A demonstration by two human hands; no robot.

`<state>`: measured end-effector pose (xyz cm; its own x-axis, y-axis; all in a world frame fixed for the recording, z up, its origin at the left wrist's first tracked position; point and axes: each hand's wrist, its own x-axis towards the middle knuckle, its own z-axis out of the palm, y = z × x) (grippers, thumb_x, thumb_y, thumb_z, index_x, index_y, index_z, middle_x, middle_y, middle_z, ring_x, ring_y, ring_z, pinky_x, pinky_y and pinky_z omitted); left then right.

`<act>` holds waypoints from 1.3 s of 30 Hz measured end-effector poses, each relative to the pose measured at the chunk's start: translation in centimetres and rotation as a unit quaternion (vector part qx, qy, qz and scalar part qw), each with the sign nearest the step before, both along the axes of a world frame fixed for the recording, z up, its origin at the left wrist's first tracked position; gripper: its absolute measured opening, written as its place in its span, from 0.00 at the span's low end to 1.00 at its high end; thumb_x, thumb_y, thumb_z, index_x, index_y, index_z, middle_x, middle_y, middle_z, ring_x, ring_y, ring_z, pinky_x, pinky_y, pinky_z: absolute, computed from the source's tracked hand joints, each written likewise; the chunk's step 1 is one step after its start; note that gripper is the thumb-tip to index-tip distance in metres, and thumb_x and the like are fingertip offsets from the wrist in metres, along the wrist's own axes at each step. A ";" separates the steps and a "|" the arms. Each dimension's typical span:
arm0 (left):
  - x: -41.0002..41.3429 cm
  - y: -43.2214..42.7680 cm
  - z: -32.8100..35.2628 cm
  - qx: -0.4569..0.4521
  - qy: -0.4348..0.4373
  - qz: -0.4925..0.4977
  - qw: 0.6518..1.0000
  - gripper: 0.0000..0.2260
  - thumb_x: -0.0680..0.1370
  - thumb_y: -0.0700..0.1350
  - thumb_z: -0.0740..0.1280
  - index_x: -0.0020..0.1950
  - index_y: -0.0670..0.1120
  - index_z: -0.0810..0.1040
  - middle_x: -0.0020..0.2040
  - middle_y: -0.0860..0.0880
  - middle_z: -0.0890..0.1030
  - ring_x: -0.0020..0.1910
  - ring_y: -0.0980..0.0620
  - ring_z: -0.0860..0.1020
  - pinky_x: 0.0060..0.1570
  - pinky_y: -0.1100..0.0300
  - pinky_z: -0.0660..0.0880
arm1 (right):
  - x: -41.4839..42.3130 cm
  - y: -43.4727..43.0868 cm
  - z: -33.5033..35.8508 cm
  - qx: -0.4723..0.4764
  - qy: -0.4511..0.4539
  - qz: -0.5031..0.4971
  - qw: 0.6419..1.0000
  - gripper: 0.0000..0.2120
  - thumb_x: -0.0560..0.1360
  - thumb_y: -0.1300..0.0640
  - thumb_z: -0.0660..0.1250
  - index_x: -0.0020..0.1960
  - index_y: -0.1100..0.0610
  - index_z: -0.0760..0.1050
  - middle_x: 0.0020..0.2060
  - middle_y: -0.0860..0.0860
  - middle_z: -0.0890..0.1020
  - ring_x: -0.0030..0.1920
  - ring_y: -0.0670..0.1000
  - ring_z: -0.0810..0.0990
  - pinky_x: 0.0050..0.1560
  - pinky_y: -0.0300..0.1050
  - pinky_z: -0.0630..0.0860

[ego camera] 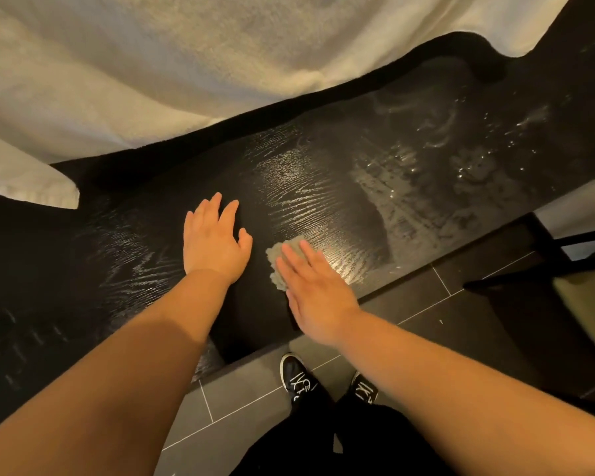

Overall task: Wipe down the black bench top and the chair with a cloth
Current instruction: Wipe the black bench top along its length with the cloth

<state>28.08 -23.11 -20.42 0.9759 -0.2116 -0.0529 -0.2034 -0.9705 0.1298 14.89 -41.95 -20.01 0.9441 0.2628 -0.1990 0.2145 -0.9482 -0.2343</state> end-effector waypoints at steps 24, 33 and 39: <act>-10.3 -5.9 0.2 -0.033 0.076 0.145 0.986 0.35 0.82 0.60 0.59 0.87 0.51 0.54 0.87 0.45 0.49 0.85 0.39 0.46 0.82 0.37 0.44 | -2.5 -11.3 -0.3 0.001 -0.025 -0.020 0.999 0.30 0.83 0.52 0.49 0.84 0.54 0.55 0.83 0.54 0.57 0.83 0.60 0.51 0.82 0.60 0.53; -10.8 -6.6 -0.8 0.001 0.061 0.140 0.988 0.36 0.82 0.64 0.55 0.87 0.52 0.51 0.87 0.44 0.48 0.85 0.37 0.45 0.82 0.36 0.44 | -2.2 -12.5 0.4 -0.001 -0.012 -0.124 0.992 0.30 0.84 0.53 0.55 0.84 0.57 0.53 0.84 0.56 0.54 0.83 0.64 0.47 0.82 0.62 0.52; -10.6 -6.5 -0.4 0.013 0.061 0.125 0.990 0.39 0.81 0.68 0.56 0.87 0.52 0.50 0.87 0.44 0.48 0.85 0.37 0.45 0.82 0.36 0.45 | -2.1 -12.5 -0.2 0.015 -0.044 0.054 0.997 0.29 0.82 0.53 0.51 0.83 0.56 0.61 0.82 0.55 0.62 0.82 0.61 0.56 0.81 0.59 0.55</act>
